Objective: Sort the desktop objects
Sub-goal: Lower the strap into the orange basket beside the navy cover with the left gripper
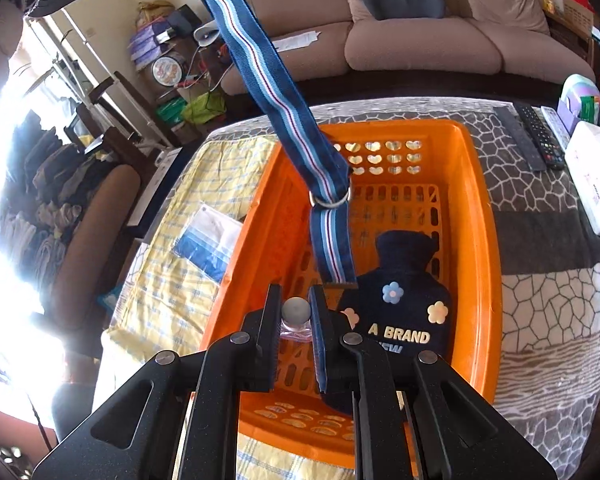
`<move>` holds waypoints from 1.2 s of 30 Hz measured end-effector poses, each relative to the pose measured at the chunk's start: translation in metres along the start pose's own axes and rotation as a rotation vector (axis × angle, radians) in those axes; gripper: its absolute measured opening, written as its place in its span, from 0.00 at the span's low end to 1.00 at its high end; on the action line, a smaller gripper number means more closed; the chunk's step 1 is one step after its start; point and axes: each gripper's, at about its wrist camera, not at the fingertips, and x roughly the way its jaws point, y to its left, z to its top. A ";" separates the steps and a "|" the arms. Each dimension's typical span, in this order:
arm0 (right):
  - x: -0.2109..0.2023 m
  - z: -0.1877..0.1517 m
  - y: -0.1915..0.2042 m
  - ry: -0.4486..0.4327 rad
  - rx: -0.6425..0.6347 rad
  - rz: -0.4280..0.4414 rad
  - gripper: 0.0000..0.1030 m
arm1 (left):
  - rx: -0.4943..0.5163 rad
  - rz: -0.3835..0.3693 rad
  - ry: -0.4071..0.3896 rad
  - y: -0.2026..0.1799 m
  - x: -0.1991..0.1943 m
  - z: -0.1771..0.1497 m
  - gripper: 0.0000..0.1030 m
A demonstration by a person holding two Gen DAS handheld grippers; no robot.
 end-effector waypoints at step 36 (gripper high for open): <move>0.082 -0.052 0.002 0.188 0.038 0.023 0.15 | -0.220 0.079 0.299 0.098 0.126 -0.167 0.14</move>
